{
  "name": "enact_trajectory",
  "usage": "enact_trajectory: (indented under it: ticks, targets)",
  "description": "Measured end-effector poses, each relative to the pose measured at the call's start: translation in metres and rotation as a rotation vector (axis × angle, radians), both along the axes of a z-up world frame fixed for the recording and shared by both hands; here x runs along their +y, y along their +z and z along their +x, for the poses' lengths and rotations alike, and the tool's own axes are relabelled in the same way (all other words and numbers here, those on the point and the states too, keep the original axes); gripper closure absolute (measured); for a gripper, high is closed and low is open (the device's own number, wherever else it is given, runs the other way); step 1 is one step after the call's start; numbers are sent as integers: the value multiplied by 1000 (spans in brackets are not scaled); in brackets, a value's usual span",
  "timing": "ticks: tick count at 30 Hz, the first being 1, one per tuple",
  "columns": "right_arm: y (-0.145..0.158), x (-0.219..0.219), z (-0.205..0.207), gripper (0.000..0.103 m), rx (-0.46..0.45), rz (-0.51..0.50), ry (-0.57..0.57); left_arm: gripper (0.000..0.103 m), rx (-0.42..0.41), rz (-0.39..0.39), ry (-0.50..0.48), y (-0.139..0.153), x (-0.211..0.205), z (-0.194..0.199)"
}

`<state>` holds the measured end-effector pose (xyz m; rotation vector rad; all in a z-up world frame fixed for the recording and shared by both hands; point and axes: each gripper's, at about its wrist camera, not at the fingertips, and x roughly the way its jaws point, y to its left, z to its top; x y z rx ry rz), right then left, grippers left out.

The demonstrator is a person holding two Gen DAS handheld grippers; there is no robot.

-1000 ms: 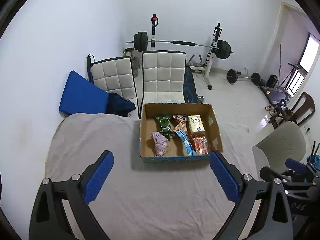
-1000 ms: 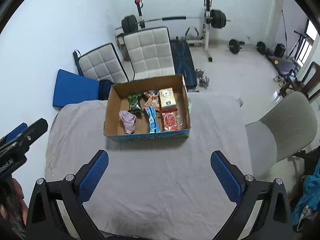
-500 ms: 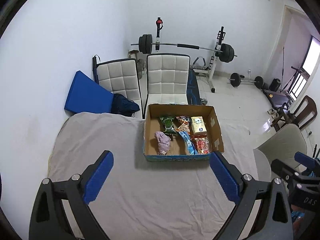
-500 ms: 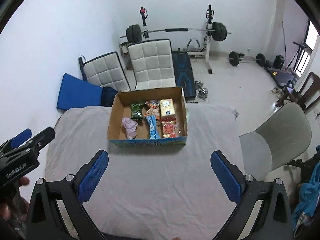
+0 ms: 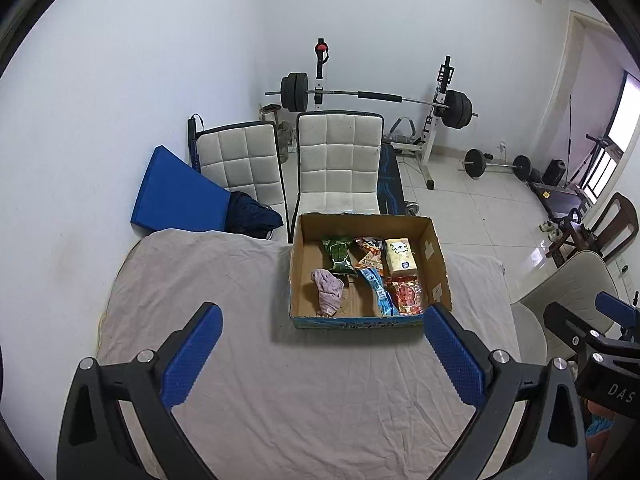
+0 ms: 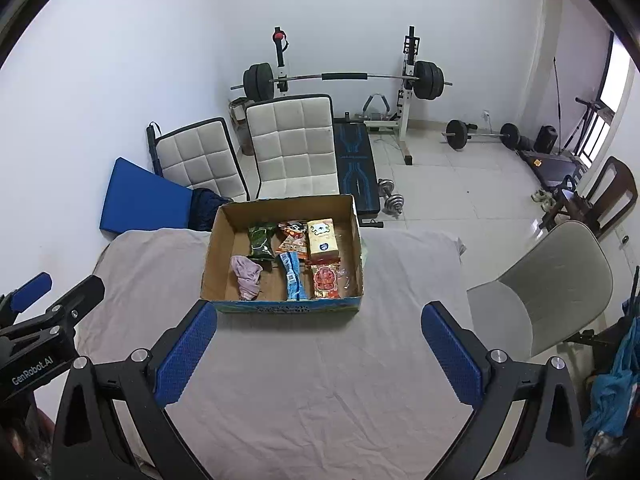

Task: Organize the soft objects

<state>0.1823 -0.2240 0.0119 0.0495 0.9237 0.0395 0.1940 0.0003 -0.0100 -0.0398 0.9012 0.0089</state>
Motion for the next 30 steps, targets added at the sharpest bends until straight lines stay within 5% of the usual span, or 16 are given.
enact_trajectory:
  ticks: [30]
  targets:
    - [1,-3,-8,0,-23,-1,-35,0,-2,8,8,1,-1,-3]
